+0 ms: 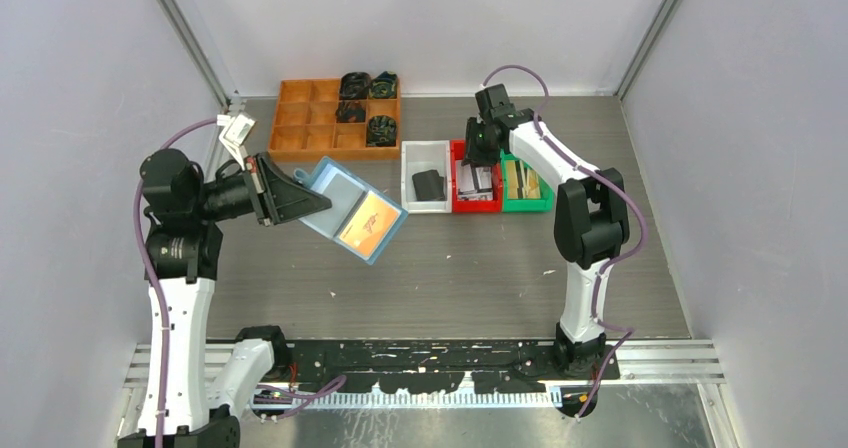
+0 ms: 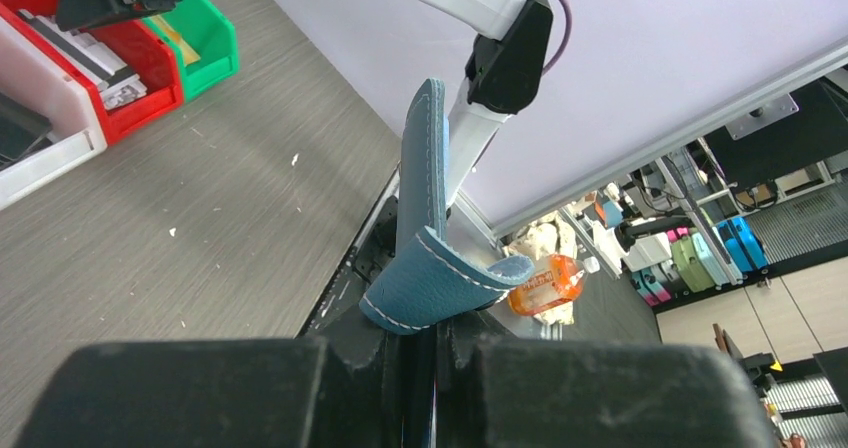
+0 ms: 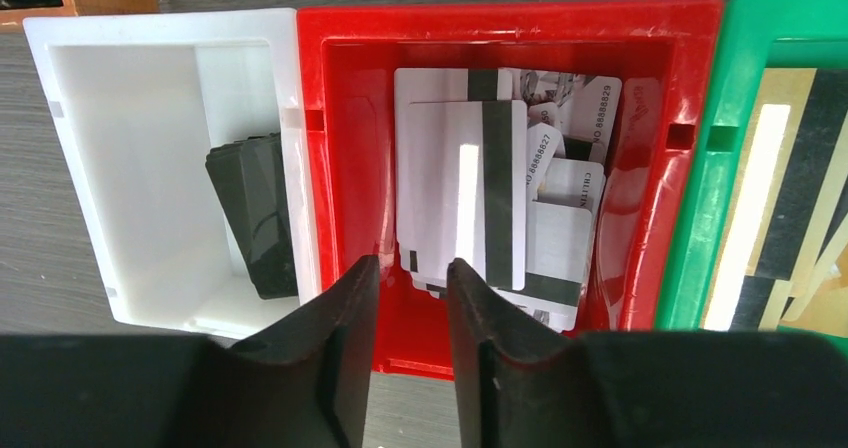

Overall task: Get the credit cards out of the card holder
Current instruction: Place the credit card in the storage box, then remove the credit card from the card holder.

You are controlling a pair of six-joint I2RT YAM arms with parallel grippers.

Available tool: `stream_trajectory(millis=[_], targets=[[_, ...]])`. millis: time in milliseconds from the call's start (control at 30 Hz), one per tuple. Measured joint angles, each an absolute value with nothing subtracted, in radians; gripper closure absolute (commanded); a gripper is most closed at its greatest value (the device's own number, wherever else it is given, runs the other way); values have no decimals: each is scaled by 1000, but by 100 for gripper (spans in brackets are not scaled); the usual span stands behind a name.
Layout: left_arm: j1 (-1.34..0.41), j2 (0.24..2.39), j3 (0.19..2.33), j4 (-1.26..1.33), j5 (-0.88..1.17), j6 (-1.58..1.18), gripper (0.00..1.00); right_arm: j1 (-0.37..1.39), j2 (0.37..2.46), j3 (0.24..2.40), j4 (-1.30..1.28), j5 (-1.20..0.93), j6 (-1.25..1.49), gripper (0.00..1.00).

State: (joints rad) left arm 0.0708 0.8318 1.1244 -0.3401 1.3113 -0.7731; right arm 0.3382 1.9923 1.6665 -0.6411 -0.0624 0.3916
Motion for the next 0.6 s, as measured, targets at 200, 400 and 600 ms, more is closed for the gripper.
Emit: stream_trajectory(millis=[200,400,600], targets=[[71,815,1121,-328,1322,-777,100,338,1967,1648,-634,-41,397,51],[71,819,1120,-404,1319,-658,100,336,1774,1568,-614,-134,404,37],[71,870,1145,-715,1274,-289,100,371,1480,1481,-479,-438,445,26]])
